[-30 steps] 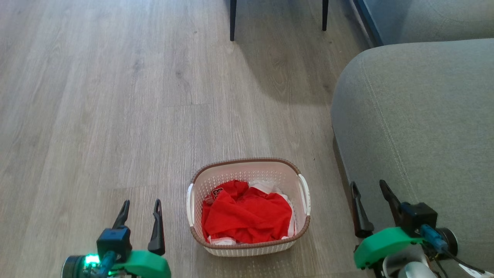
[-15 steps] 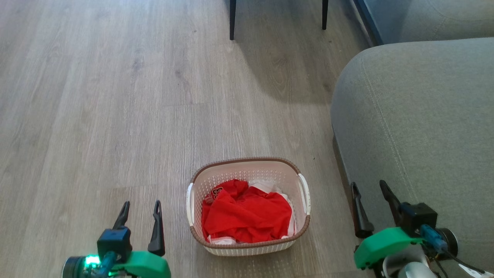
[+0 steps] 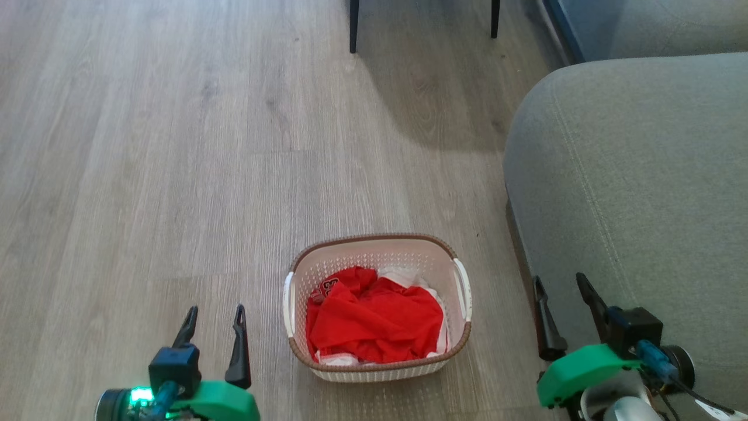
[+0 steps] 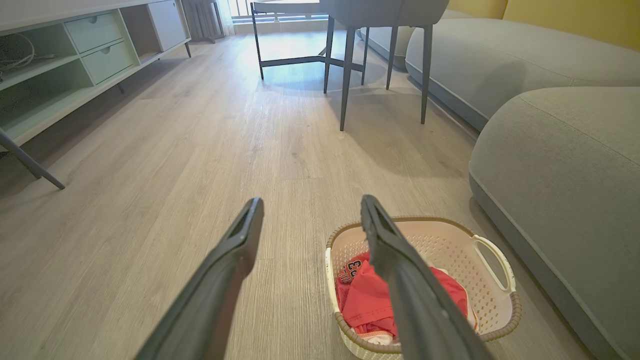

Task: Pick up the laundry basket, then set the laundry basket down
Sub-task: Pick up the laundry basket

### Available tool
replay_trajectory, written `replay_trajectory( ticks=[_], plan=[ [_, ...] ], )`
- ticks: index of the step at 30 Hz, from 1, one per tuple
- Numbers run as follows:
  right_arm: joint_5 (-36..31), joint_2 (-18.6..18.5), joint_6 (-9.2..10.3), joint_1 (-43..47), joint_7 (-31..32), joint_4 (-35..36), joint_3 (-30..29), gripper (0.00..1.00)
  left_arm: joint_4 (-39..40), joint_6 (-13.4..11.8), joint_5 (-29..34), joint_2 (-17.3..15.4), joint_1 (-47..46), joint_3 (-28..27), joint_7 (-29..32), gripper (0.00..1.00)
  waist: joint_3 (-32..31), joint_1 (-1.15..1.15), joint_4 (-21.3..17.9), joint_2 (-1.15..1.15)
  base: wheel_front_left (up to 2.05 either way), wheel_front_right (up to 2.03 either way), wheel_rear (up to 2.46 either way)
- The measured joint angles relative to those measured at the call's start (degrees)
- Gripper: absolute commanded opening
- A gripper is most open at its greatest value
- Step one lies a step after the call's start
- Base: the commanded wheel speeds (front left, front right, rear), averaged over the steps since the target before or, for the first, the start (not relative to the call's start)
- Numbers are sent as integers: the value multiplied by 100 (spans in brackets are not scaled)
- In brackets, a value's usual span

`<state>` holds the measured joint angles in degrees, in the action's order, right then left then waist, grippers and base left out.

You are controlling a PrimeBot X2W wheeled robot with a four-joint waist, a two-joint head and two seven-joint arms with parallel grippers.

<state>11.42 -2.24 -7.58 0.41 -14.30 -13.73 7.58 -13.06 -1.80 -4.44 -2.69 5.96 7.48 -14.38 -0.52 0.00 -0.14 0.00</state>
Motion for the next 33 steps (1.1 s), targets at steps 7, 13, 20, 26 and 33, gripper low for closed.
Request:
replay_trajectory(
  ticks=[7,13,20,26,33],
  plan=[
    [-94,-1,0,-79,0,-32,-34,100,-82,9,-1,1,-154,109,0,100,320,0,39,0,0,0,0],
    [-197,-3,0,-683,0,-146,-140,100,-221,9,-97,3,-789,149,-7,100,856,0,50,0,0,0,0],
    [-237,-10,0,-1467,0,-430,-269,100,-500,-10,-243,7,-1534,292,-8,100,1701,1,44,0,0,0,0],
    [-288,-34,0,-2143,-1,-757,-396,100,-866,-38,-324,30,-2319,365,-8,100,2464,2,51,0,0,0,0],
    [-287,-40,0,-2838,-1,-1273,-390,100,-1335,-76,-454,44,-3027,415,-8,100,3293,2,80,0,0,0,0]
  ],
)
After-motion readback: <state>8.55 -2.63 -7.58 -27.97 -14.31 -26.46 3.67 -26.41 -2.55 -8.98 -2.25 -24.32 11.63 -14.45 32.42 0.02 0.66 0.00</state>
